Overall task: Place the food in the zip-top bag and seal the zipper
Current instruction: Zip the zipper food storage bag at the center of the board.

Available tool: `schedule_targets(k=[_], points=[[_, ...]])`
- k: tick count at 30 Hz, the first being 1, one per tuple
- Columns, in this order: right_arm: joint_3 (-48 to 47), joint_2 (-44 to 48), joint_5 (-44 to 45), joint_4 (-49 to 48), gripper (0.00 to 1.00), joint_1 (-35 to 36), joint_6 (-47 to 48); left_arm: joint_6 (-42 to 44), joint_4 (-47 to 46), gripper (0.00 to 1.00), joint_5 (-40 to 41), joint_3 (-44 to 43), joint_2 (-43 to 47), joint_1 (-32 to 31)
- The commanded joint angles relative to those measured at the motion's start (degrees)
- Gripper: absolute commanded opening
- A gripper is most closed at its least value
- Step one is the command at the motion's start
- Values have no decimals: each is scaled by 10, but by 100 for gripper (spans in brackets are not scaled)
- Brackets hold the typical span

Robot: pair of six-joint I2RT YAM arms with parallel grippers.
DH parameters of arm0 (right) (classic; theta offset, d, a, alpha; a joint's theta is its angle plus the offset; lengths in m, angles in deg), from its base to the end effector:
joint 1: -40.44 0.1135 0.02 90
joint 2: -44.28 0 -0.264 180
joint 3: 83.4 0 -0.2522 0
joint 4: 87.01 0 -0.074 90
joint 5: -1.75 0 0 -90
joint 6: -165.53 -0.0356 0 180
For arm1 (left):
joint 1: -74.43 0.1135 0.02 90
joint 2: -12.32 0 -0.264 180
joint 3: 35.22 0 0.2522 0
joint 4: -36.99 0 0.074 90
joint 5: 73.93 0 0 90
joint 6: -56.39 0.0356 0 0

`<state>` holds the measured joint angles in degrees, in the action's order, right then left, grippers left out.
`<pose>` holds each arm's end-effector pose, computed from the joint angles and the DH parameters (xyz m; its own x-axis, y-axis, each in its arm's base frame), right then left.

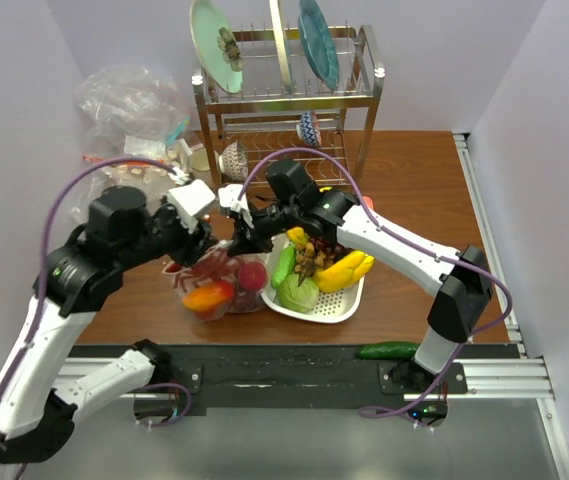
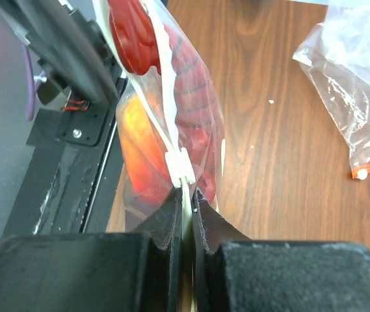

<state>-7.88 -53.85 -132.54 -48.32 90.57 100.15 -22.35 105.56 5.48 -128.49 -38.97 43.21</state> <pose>0.2322 0.3168 0.3495 0.0747 -0.3758 -0.9237 -0.9861 -0.1655 -0.0124 0.1162 -0.0781 0.4394 -0.2485 0.3750 -0.8931 0.7123 0.6956 0.0939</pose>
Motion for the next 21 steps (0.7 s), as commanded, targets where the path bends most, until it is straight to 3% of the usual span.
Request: schedule_targets(k=[1, 6, 12, 21], points=[[-40, 34, 43, -38, 0, -2, -48, -99, -86, 63, 126, -35, 69, -2], [-55, 27, 83, -51, 0, -1, -113, -175, -100, 77, 189, -8, 144, -2], [-105, 17, 98, -8, 0, -5, -138, -189, -171, 91, 255, 135, 272, -3], [-158, 21, 124, 35, 0, -17, -151, -169, -227, 87, 238, 248, 345, -29]])
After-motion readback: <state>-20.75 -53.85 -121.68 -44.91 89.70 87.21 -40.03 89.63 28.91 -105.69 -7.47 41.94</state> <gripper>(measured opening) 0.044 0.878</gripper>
